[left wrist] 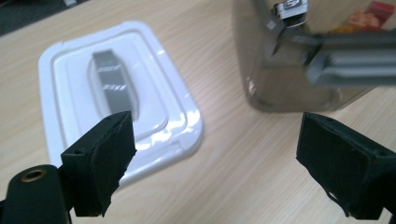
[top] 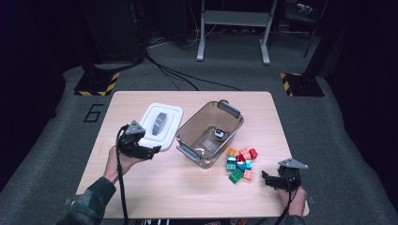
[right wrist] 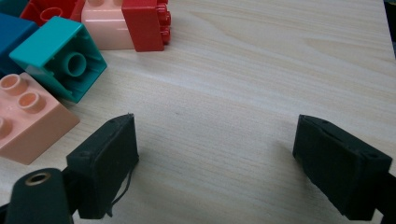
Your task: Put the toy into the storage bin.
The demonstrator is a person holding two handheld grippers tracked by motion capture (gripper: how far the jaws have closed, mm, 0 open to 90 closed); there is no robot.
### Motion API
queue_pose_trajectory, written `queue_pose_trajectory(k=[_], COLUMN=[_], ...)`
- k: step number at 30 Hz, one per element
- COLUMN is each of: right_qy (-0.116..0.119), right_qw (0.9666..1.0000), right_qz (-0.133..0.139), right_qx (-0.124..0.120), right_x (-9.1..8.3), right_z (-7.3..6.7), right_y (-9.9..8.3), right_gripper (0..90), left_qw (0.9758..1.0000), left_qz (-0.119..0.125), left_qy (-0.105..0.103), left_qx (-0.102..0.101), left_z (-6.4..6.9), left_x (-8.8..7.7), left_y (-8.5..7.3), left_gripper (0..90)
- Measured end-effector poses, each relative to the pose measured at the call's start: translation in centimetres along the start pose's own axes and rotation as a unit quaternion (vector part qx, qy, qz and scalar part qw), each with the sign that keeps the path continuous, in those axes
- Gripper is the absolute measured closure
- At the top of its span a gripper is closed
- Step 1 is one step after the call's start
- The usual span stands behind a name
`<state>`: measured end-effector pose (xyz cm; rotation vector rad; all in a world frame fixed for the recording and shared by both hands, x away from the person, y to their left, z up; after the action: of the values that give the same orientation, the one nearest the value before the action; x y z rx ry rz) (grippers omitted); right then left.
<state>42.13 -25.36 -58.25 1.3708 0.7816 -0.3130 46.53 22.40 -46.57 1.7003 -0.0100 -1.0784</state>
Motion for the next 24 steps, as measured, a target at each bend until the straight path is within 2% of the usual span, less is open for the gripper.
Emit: queue_pose_trajectory(k=[3,4,5,10,13,14,18,19,20,21,22,24], right_qy=[0.000,-0.001,-0.001,-0.002,0.001,0.000,0.004,0.004,0.007,0.009,0.018,0.019], right_qw=[1.0000,1.0000,1.0000,1.0000,1.0000,1.0000,1.0000,1.0000,1.0000,0.9999,0.9996,0.9995], right_qz=[0.000,-0.001,-0.001,-0.002,-0.001,-0.002,-0.004,-0.004,-0.006,-0.010,-0.018,-0.017], right_qx=[0.000,0.001,0.001,0.004,0.000,0.004,0.001,0.001,0.001,0.004,0.010,0.018], right_x=[0.0,0.0,0.0,0.0,0.0,0.0,0.0,0.0,0.0,-0.1,0.0,0.0], right_z=[0.0,0.0,0.0,-0.1,-0.1,-0.1,-0.1,-0.1,-0.2,-0.2,-0.2,-0.1], right_y=[0.0,0.0,0.0,0.0,0.0,0.0,0.0,0.0,0.0,0.0,0.2,0.3], right_gripper=[13.0,13.0,13.0,12.8,12.5,12.4,11.6,11.6,10.5,9.0,5.3,4.0], left_qw=[0.9997,0.9991,0.9991,0.9963,0.9947,0.9944,0.9919,0.9919,0.9916,0.9915,0.9903,0.9897], left_qz=[0.000,-0.005,-0.005,-0.024,-0.031,-0.040,-0.034,-0.035,-0.035,-0.042,-0.037,-0.038], left_qy=[0.011,0.015,0.015,0.030,0.042,0.041,0.052,0.050,0.056,0.057,0.063,0.065], left_qx=[-0.022,-0.039,-0.039,-0.077,-0.088,-0.089,-0.111,-0.112,-0.111,-0.110,-0.118,-0.122], left_z=[-1.1,-1.7,-1.7,-3.1,-3.6,-3.8,-4.3,-4.4,-4.5,-4.6,-4.9,-5.0], left_x=[-0.1,0.0,0.0,0.7,1.1,1.1,1.5,1.5,1.7,1.6,1.9,2.0], left_y=[-2.1,-3.7,-3.7,-8.0,-9.9,-10.5,-12.1,-12.4,-12.7,-13.0,-13.4,-13.7], left_gripper=[11.1,10.9,10.3,9.1,8.6,8.5,6.7,6.7,6.6,5.8,4.6,2.4])
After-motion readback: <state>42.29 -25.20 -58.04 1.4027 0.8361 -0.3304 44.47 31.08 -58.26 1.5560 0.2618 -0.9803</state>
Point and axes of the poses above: each handheld gripper's, and its own axes: x roughly forward along the jaws, y roughly out of its top, z roughly to its right, the point moved 8 cm from there along x, roughly forward along the jaws, and after that the axes turned 1 degree about z, right-handed, at the moved point
